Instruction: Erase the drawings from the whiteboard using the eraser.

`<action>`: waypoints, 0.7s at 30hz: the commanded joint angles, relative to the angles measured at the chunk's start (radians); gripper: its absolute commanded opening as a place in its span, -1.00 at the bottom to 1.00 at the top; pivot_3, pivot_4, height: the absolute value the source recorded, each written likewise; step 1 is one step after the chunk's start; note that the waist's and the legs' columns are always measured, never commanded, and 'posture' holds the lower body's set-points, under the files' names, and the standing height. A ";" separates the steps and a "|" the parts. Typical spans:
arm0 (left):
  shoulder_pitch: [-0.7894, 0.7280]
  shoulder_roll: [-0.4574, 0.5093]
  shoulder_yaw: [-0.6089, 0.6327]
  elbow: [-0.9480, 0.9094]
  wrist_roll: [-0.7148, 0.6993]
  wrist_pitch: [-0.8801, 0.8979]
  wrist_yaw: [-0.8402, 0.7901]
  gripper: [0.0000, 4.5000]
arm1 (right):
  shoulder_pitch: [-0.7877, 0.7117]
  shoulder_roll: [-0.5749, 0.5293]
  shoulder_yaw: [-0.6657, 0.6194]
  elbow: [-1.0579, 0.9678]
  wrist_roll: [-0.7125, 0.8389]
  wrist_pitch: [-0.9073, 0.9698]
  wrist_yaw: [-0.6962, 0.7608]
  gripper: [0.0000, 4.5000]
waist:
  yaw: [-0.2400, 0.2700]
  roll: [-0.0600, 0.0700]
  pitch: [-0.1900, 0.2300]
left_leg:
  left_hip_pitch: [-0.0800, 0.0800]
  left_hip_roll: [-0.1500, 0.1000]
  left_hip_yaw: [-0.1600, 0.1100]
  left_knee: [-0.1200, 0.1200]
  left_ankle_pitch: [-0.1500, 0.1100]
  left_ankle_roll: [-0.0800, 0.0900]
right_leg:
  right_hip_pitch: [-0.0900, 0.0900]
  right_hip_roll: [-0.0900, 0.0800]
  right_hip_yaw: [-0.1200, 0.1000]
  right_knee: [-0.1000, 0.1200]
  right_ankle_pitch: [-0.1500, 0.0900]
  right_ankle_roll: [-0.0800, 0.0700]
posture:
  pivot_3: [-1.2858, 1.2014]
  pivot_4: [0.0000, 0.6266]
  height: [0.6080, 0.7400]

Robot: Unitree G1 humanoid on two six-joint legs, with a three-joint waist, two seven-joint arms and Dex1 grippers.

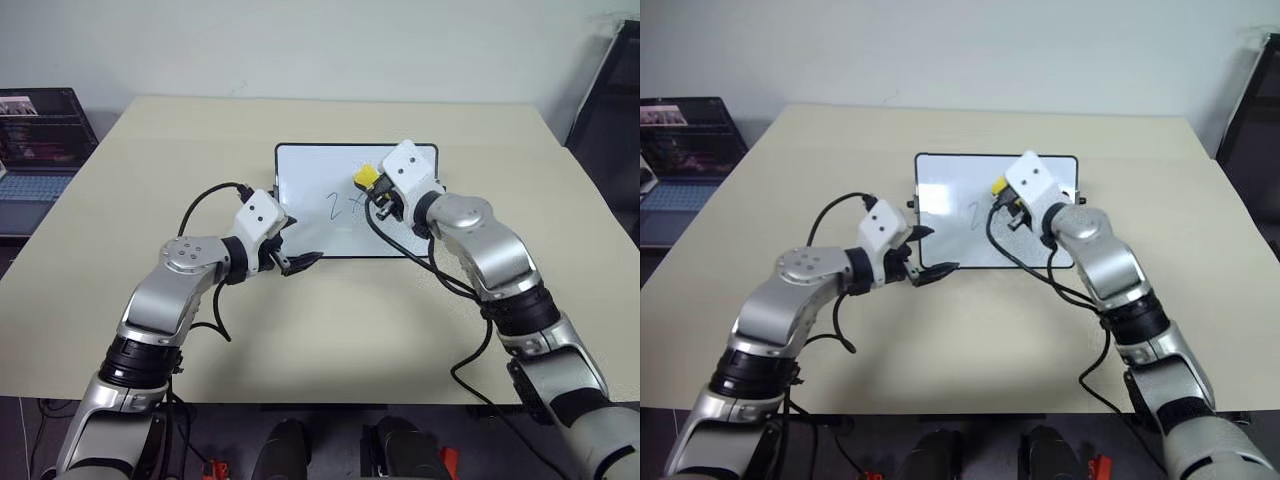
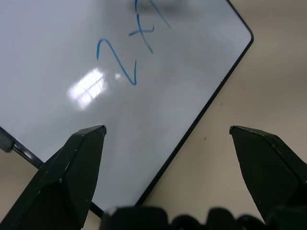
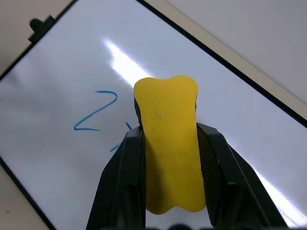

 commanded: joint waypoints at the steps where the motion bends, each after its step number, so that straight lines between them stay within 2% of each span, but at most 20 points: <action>1: -0.031 0.024 -0.023 -0.079 0.025 0.041 0.006 1.00 | -0.054 0.000 0.023 0.053 -0.057 -0.076 0.033 -0.50 | -0.001 0.000 0.000 | 0.000 0.000 0.000 0.000 0.000 0.000 | 0.000 0.000 0.000 0.000 0.000 0.000 | 0.03 -0.52 1.00; 10: -0.057 0.020 -0.047 -0.143 0.029 0.128 0.005 1.00 | -0.072 -0.014 0.056 0.183 -0.176 -0.175 0.064 -0.50 | -0.002 0.000 0.000 | 0.001 0.000 0.000 0.001 0.000 0.000 | 0.000 0.000 -0.001 0.004 0.000 0.000 | 0.03 -0.52 1.00; 17: -0.076 0.014 -0.053 -0.136 0.023 0.134 -0.012 1.00 | -0.074 0.024 0.067 0.218 -0.220 -0.199 0.086 -0.50 | -0.005 0.000 0.000 | 0.002 0.000 0.000 0.002 0.000 0.000 | 0.000 0.000 -0.001 0.004 0.000 0.000 | 0.03 -0.52 1.00; 21: -0.071 0.022 -0.050 -0.133 0.020 0.128 -0.014 1.00 | -0.035 -0.020 0.053 0.206 -0.245 -0.203 0.106 -0.50 | -0.005 0.000 0.000 | 0.002 0.000 0.000 0.002 0.000 0.000 | 0.000 0.000 -0.001 0.005 0.000 0.000 | 0.03 -0.52 1.00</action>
